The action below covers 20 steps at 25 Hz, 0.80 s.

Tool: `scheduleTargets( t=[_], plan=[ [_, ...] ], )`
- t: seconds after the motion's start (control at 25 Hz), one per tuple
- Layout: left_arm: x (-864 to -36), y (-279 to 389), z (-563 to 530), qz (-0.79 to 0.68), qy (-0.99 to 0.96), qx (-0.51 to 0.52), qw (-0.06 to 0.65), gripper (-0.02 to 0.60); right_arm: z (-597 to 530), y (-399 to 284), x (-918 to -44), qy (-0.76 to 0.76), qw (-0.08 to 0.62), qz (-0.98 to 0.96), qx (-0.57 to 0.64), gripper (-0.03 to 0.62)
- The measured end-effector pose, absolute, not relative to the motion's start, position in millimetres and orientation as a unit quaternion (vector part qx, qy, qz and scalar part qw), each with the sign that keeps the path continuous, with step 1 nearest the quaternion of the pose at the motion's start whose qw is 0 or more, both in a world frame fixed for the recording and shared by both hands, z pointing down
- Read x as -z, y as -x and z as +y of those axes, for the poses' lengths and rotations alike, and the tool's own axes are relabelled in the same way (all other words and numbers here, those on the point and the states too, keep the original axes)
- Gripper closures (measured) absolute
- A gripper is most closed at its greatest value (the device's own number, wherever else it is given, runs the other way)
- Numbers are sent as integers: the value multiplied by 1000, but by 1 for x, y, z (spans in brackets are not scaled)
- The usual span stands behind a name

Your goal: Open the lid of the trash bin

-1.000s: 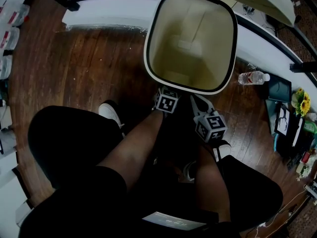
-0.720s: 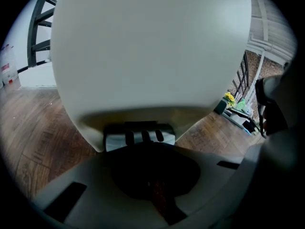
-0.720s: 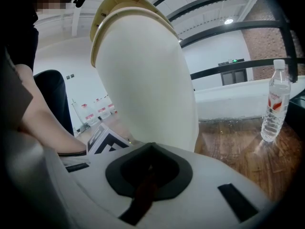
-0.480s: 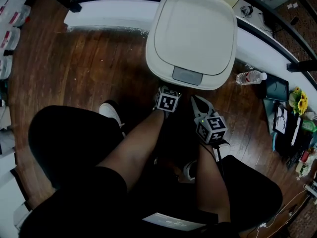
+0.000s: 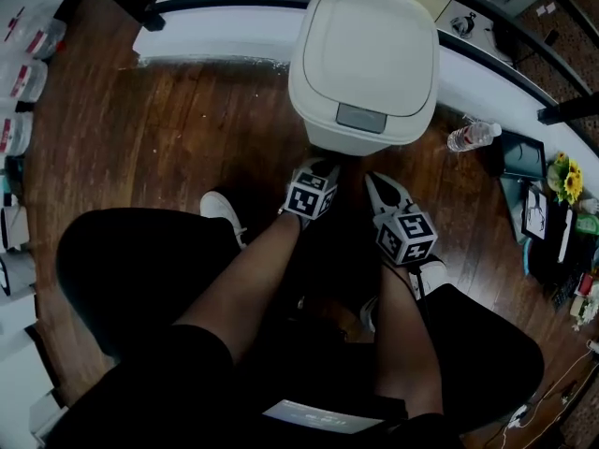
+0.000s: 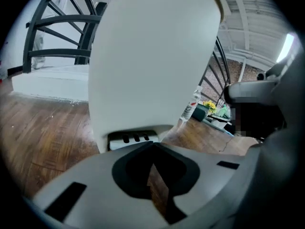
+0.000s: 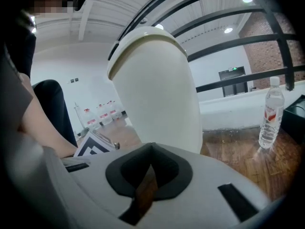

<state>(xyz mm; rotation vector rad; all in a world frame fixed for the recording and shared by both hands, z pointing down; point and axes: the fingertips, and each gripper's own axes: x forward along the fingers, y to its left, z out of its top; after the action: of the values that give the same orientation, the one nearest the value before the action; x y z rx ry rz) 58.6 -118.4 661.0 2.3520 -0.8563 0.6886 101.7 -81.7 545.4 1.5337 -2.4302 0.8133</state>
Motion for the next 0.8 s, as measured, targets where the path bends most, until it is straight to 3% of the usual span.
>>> scheduleTargets(
  t=[0.44,0.8],
  plan=[
    [-499,-39,-70,-279,-927,-151,198,540,-59,-63,-441,-489,65,-853,-170,576],
    [-297,-17,-48,-254,-963,-38,76,540,-39,-59,-261,-474,-5,-878,-60,576]
  ],
)
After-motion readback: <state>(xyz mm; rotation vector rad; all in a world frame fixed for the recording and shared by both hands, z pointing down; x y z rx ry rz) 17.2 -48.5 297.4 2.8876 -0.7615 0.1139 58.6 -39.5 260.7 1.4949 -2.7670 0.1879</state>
